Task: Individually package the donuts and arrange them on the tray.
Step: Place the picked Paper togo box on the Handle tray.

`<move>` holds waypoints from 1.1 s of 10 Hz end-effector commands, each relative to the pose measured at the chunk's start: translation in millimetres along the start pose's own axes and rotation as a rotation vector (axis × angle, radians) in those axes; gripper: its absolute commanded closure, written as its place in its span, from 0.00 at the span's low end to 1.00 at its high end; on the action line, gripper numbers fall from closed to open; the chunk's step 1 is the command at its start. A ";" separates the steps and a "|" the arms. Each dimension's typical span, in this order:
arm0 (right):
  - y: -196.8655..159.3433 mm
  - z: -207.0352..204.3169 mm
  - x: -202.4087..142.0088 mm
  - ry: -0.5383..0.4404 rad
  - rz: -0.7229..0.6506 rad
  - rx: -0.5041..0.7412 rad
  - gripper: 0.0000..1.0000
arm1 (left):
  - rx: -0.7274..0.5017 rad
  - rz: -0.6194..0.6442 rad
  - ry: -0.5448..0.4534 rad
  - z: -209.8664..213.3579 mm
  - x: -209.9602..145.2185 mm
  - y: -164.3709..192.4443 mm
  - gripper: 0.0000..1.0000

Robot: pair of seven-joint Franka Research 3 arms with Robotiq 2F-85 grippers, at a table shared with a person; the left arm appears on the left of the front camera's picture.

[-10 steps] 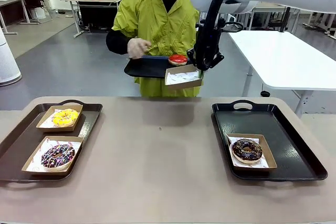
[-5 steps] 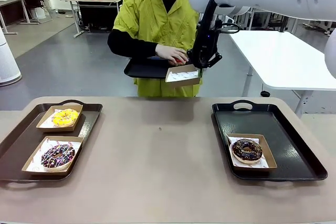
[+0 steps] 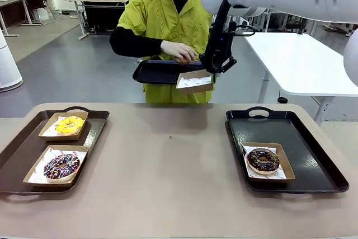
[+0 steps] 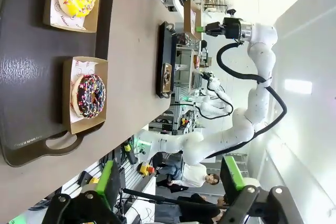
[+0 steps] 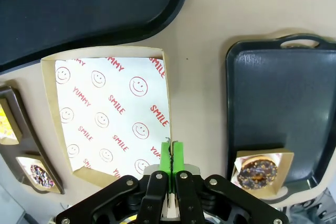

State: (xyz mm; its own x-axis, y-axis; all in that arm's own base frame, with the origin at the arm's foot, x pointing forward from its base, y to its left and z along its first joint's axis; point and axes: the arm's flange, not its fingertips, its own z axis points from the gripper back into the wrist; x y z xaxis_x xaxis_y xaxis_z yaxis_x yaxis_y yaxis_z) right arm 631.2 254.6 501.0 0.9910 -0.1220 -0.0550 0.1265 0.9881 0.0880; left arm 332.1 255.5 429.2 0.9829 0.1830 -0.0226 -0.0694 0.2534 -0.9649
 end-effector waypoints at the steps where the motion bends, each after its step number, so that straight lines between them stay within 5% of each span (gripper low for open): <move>1: -0.8 1.6 -0.1 -0.005 -0.001 0.002 1.00 | -0.001 -0.010 0.002 -1.3 -7.2 -1.3 0.00; 11: -0.8 1.6 -0.1 -0.005 -0.001 0.002 1.00 | -0.001 -0.010 0.002 -1.3 -7.2 -1.3 0.00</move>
State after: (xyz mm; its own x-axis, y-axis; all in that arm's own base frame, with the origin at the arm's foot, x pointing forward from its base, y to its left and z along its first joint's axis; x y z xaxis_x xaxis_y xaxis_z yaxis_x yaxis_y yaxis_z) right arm 631.2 254.7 501.0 0.9910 -0.1218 -0.0550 0.1263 0.9881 0.0880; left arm 332.4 254.9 429.3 0.9831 0.1816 -0.0227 -0.0692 0.2542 -0.9647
